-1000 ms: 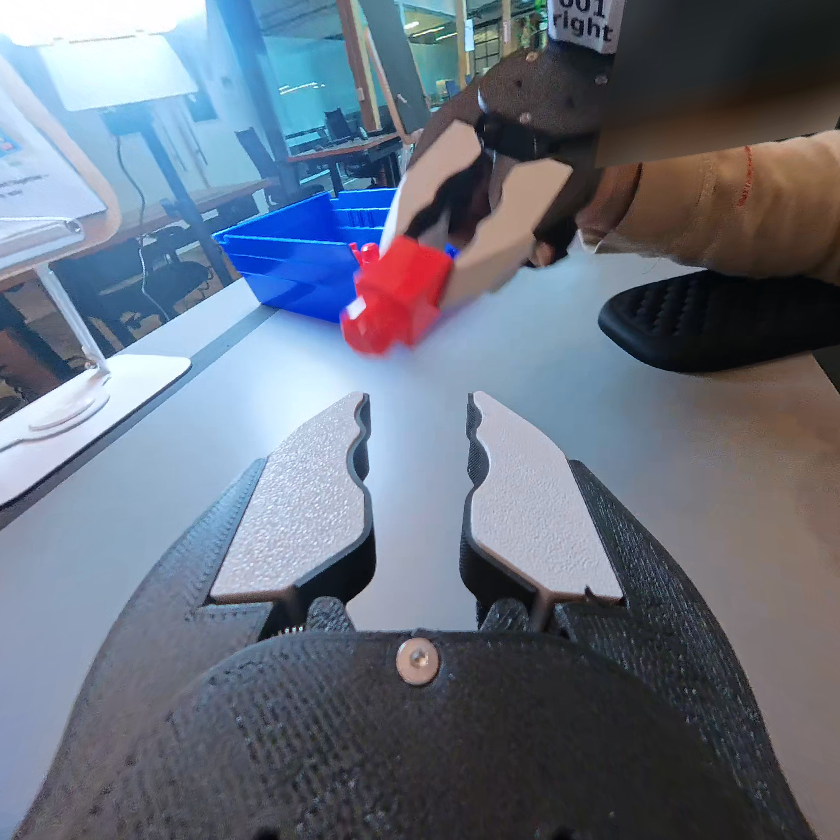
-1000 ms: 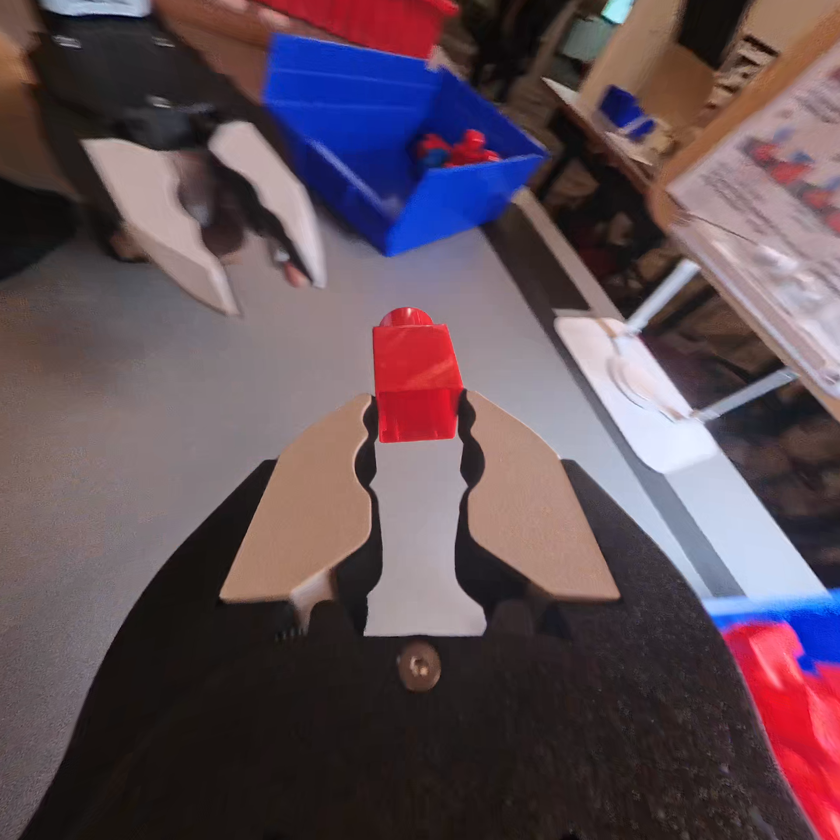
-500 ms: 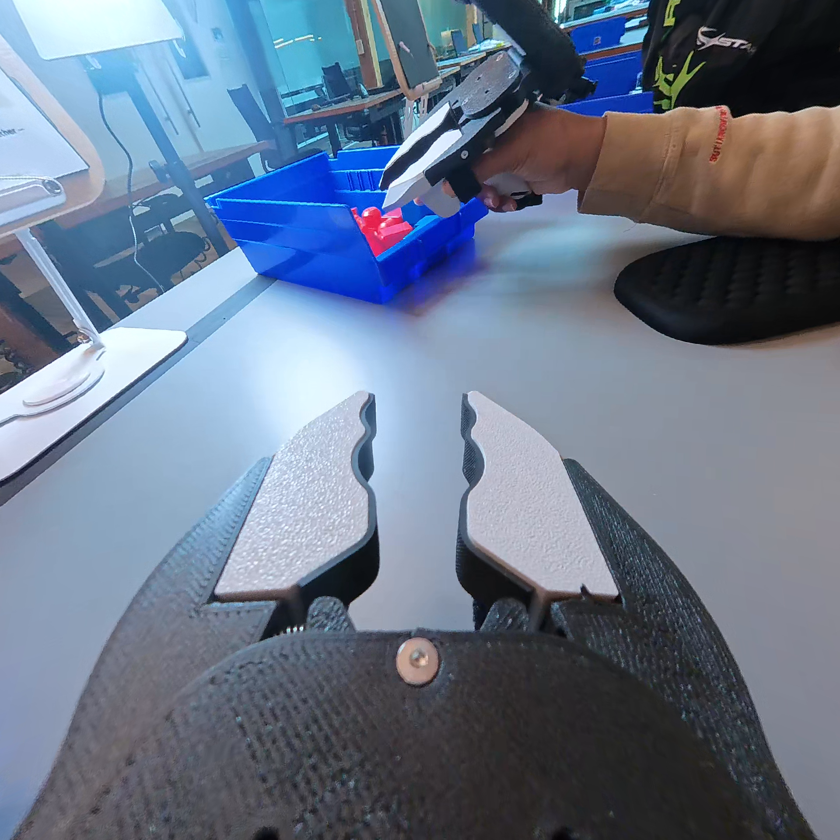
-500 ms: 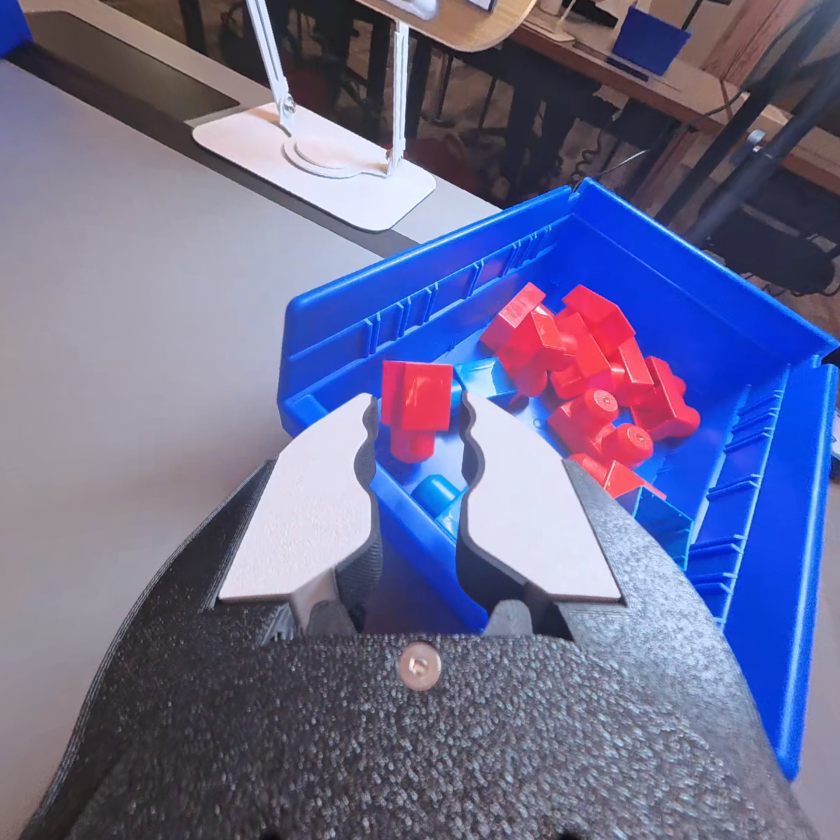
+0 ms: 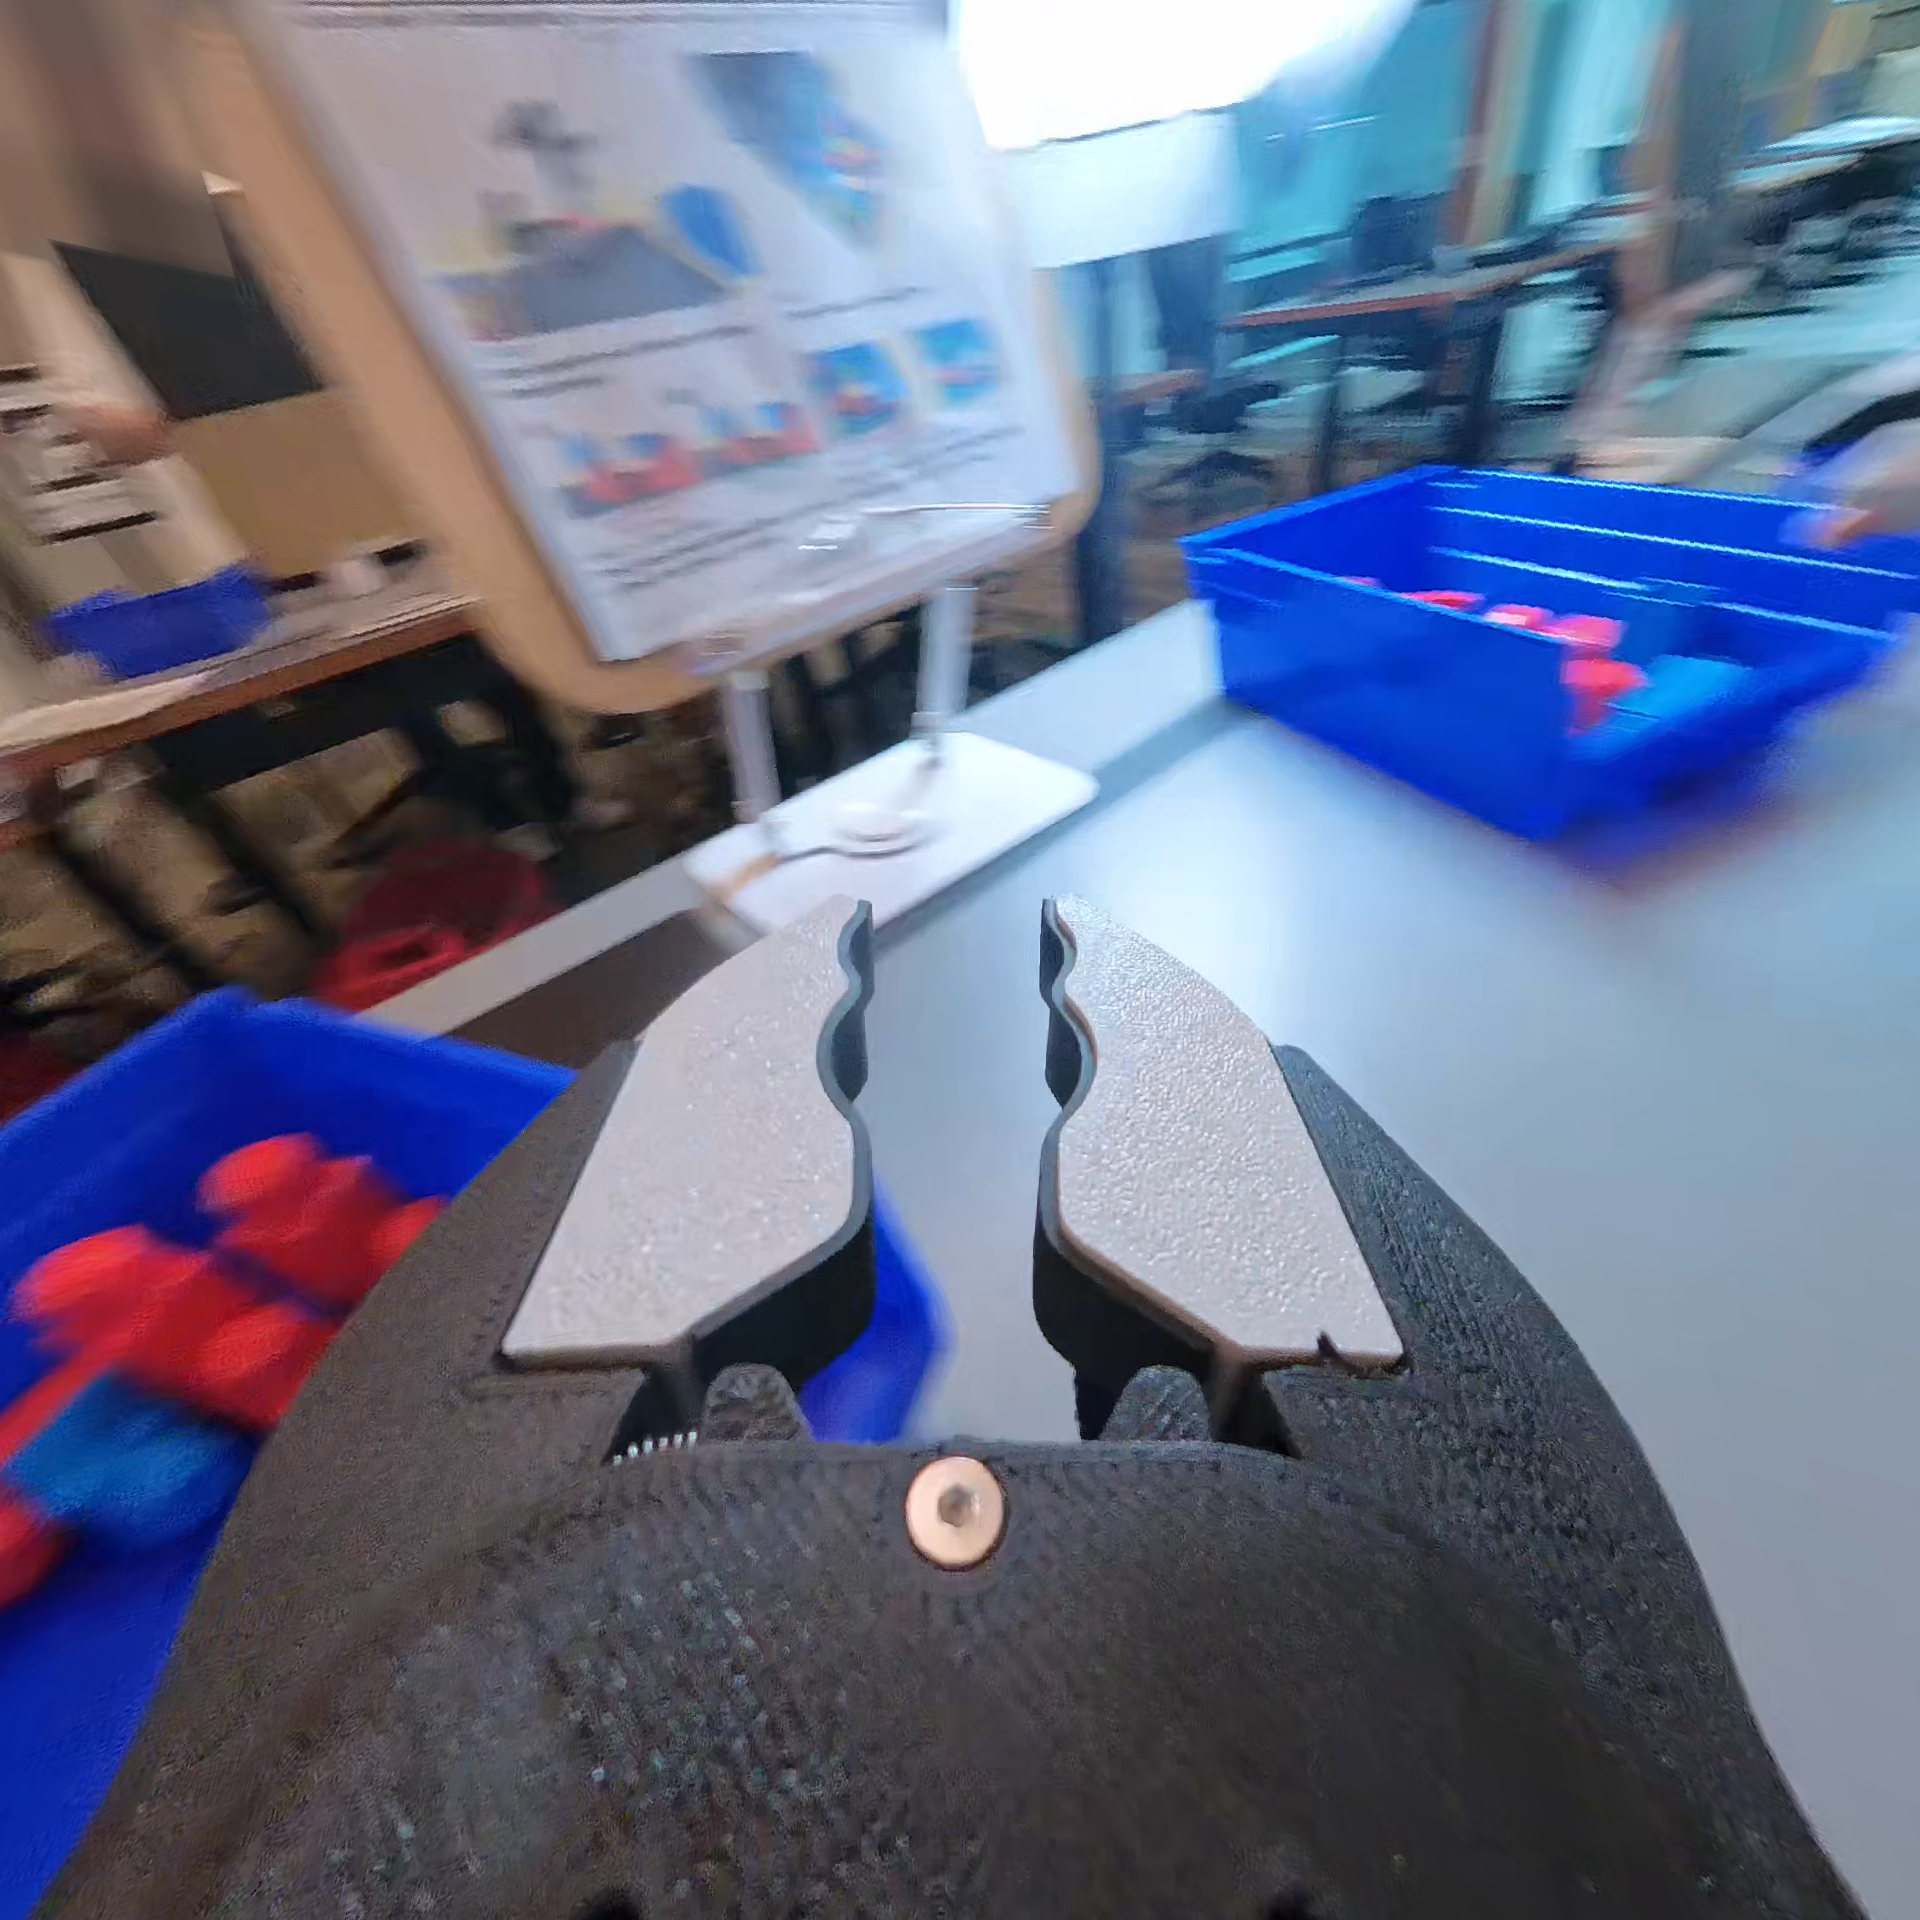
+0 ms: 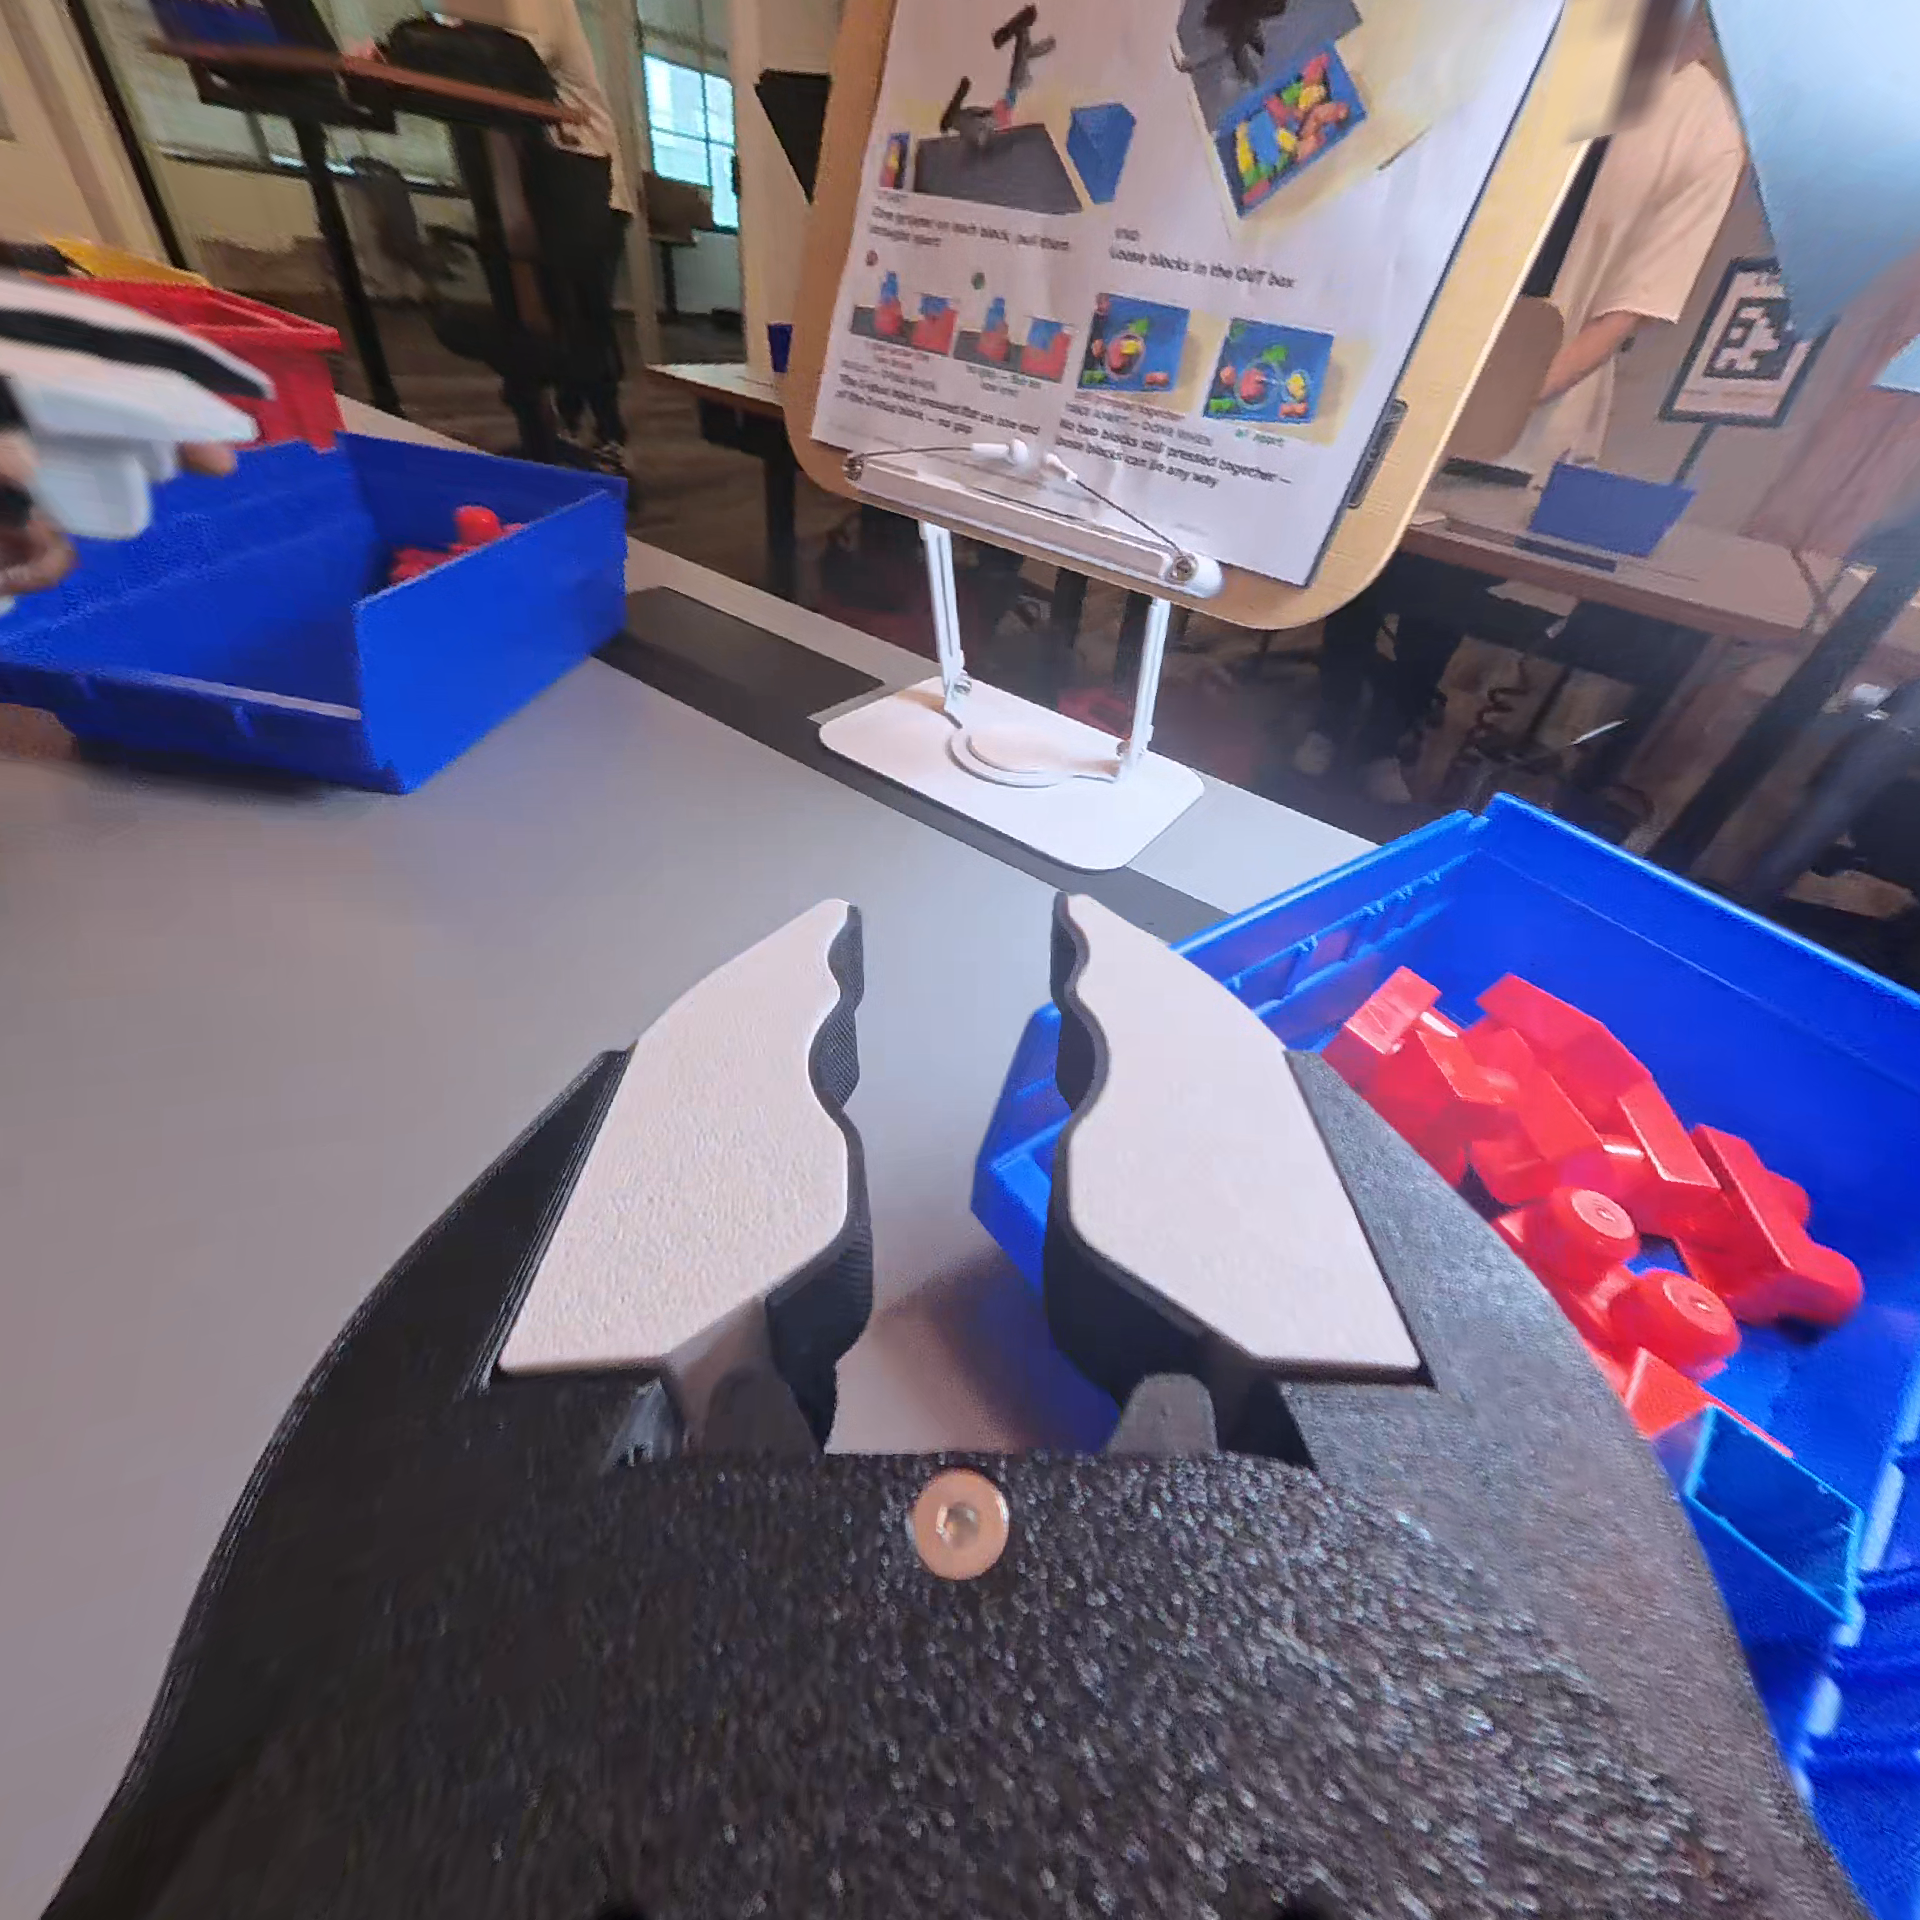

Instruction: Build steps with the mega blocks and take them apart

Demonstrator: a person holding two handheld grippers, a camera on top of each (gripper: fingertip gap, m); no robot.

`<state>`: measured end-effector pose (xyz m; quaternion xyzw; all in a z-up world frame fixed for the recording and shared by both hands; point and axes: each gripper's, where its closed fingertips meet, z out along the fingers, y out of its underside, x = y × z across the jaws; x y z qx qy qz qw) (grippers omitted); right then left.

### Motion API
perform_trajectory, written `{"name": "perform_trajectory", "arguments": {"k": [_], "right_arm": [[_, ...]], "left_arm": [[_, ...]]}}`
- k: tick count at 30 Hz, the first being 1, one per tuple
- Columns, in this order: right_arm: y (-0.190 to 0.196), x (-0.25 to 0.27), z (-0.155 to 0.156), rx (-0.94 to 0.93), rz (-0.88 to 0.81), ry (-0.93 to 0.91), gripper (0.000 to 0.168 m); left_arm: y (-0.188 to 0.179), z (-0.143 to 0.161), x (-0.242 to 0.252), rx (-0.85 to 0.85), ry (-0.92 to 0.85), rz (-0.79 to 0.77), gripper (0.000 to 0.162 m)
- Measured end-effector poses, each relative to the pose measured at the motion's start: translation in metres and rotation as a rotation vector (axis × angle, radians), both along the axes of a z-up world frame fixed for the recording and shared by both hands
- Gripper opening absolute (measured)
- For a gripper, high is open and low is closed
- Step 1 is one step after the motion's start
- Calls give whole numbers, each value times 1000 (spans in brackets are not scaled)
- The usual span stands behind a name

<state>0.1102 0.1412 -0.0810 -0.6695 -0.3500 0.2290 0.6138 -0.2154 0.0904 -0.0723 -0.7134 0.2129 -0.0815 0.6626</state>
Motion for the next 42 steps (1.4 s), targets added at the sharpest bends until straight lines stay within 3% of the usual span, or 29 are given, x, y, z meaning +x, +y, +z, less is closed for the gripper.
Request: {"name": "perform_trajectory", "arguments": {"k": [3, 7, 12, 17, 22, 28, 30, 33, 37, 42], "right_arm": [[-5, -11, -9, 0, 36, -21, 35], [-10, -25, -30, 6, 79, -100, 34], [-18, -36, -45, 25, 134, -170, 32], [-22, -41, -53, 29, 171, -200, 31], [-22, -42, -60, 4, 191, -205, 30], [-25, -45, -66, -14, 209, -211, 29], [-27, -47, -66, -11, 217, -210, 29], [-32, -52, -64, -6, 239, -201, 28], [-39, -59, -64, 3, 262, -213, 28], [-45, -63, -63, 15, 275, -222, 28]], "left_arm": [[42, 8, -82, -99, -79, 207, 38], [88, -17, -157, -301, -190, 378, 48], [119, -84, -194, -577, -45, 470, 54], [133, -122, -202, -744, 145, 460, 53], [146, -135, -209, -773, 219, 489, 42], [153, -128, -210, -679, 250, 511, 29], [150, -111, -211, -595, 273, 524, 0], [141, -84, -207, -508, 206, 513, 0], [127, -79, -214, -499, 232, 523, 1], [130, -85, -214, -535, 164, 514, 27]]}}
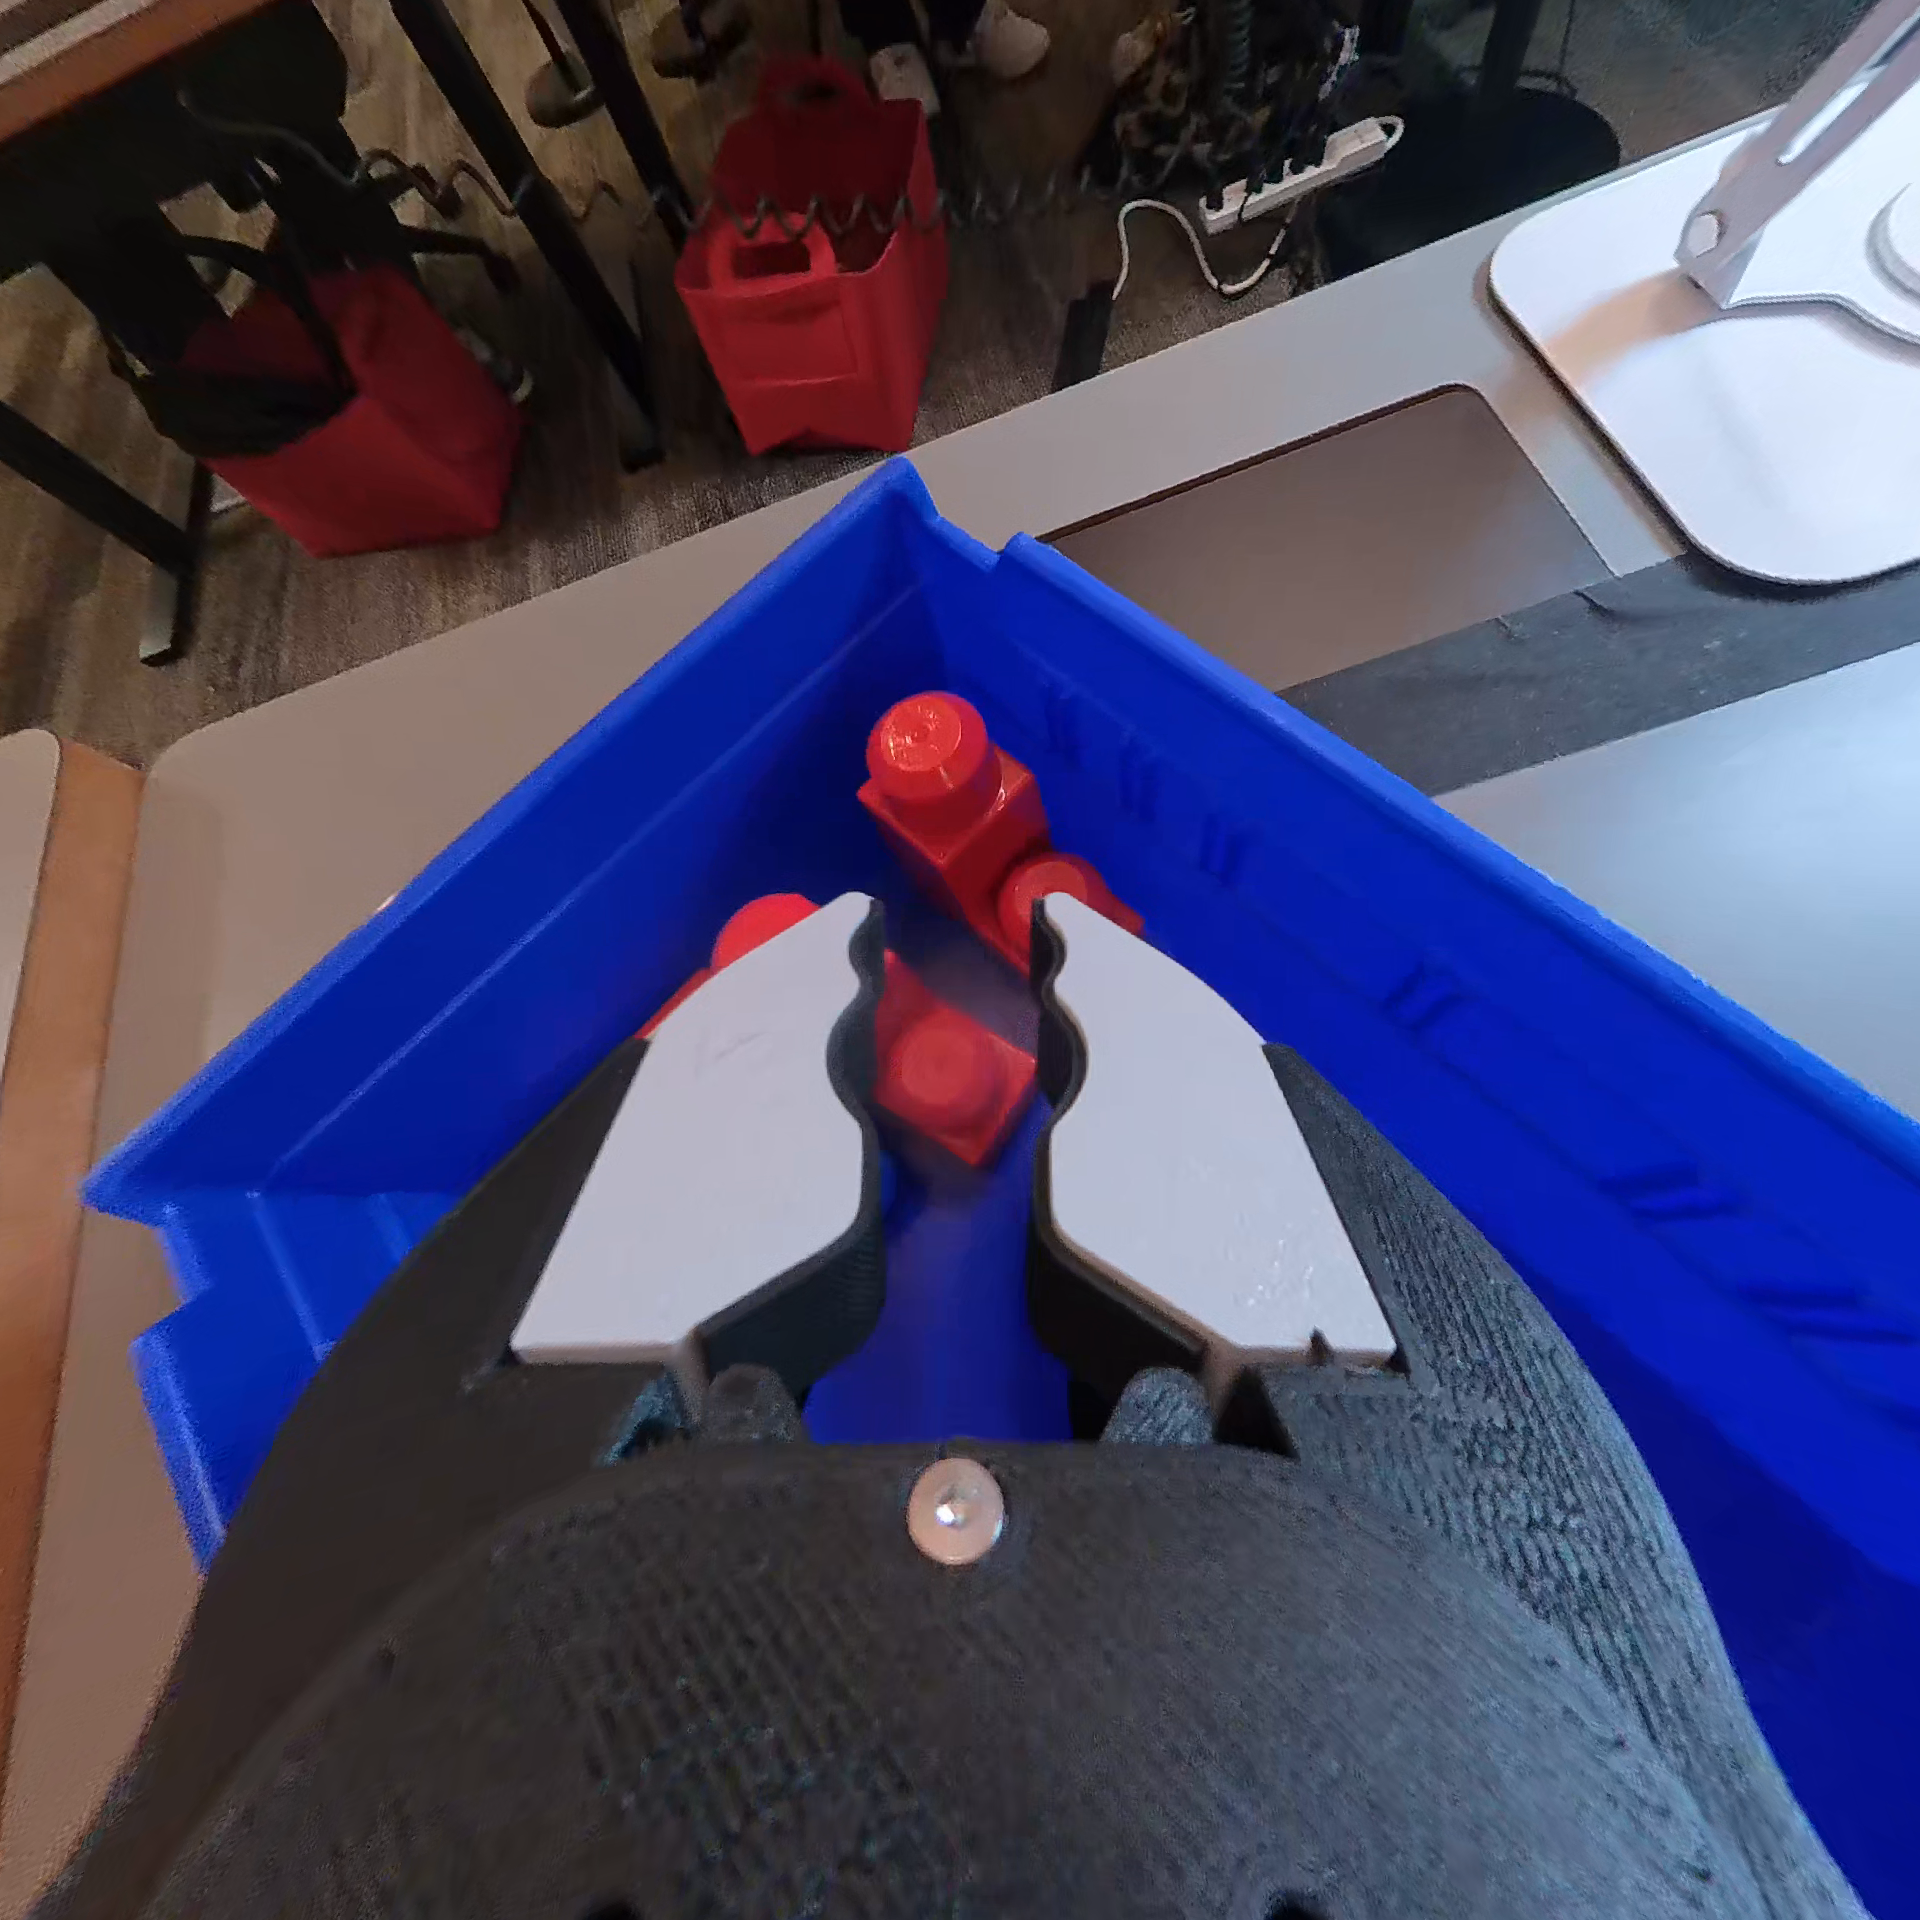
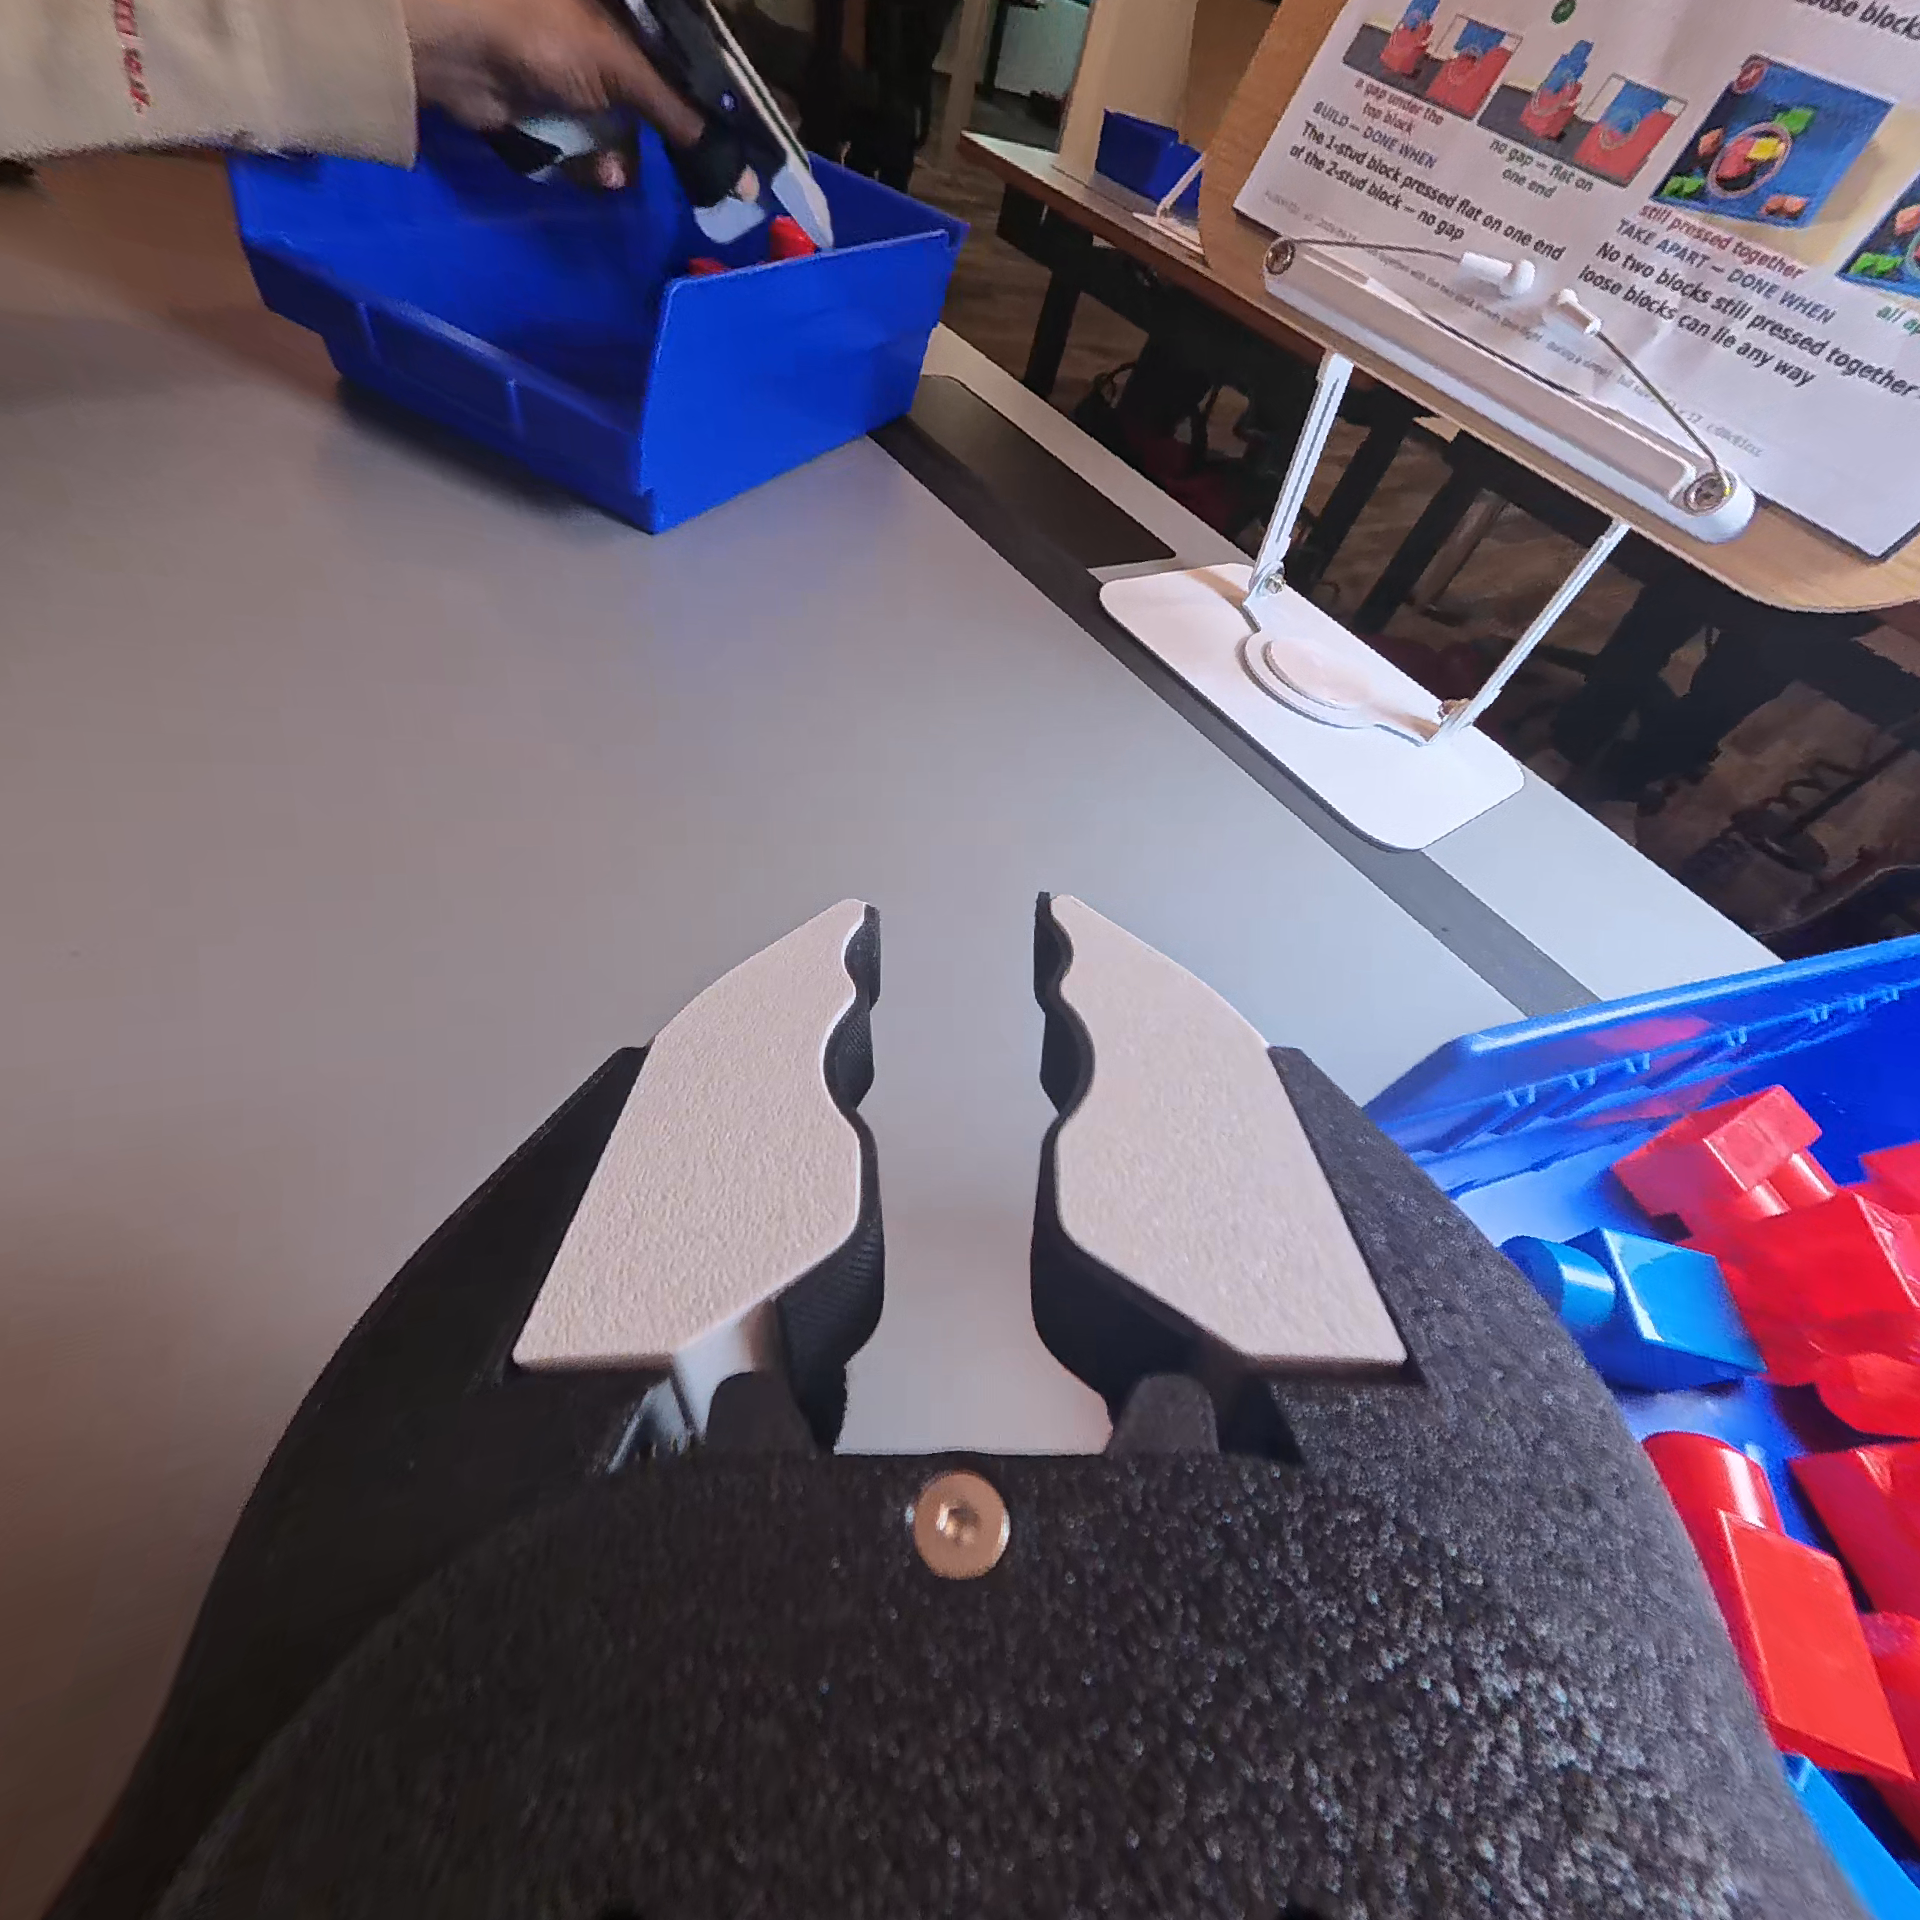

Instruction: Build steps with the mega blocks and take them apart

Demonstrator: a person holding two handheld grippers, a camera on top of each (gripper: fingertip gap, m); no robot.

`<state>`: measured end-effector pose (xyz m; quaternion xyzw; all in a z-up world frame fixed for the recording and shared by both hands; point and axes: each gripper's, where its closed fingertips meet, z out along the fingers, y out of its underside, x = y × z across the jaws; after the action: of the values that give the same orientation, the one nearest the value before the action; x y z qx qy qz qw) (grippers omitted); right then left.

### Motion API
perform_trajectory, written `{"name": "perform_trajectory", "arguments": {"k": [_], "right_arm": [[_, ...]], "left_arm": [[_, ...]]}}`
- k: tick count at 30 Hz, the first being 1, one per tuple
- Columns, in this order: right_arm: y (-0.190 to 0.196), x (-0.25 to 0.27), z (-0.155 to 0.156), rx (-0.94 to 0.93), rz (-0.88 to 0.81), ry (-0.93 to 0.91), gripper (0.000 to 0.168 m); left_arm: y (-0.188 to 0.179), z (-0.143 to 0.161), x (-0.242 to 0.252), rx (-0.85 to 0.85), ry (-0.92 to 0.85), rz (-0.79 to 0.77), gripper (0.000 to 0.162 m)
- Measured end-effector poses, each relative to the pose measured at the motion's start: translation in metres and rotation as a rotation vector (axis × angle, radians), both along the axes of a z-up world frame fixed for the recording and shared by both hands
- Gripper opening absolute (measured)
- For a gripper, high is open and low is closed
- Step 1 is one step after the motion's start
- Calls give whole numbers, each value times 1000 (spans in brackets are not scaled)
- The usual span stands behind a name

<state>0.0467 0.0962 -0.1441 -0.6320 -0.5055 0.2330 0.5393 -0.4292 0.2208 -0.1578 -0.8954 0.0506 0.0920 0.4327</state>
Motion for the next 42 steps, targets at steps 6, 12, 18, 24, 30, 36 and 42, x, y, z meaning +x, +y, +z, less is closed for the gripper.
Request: {"name": "perform_trajectory", "arguments": {"k": [6, 12, 18, 24, 30, 36, 42], "right_arm": [[0, 0, -6, -24, 10, -6, 28], [1, 0, -12, -67, 25, -3, 28], [-1, -2, -18, -81, 38, -15, 28], [-10, -7, -9, -71, 62, 20, 29], [-46, -25, 14, -141, 238, 155, 37], [-112, -45, 49, -432, 565, 372, 62], [-141, -53, 62, -592, 692, 465, 39]], "left_arm": [[32, -11, 2, -37, -6, 39, 43], [53, -26, -10, -135, 39, 84, 35], [48, -24, -12, -149, 35, 64, 31], [23, 36, 4, 42, 61, -12, 31], [-52, 151, 143, 458, -174, -499, 30], [-198, 173, 324, 661, -522, -1105, 29], [-254, 130, 403, 635, -659, -1311, 30]]}}
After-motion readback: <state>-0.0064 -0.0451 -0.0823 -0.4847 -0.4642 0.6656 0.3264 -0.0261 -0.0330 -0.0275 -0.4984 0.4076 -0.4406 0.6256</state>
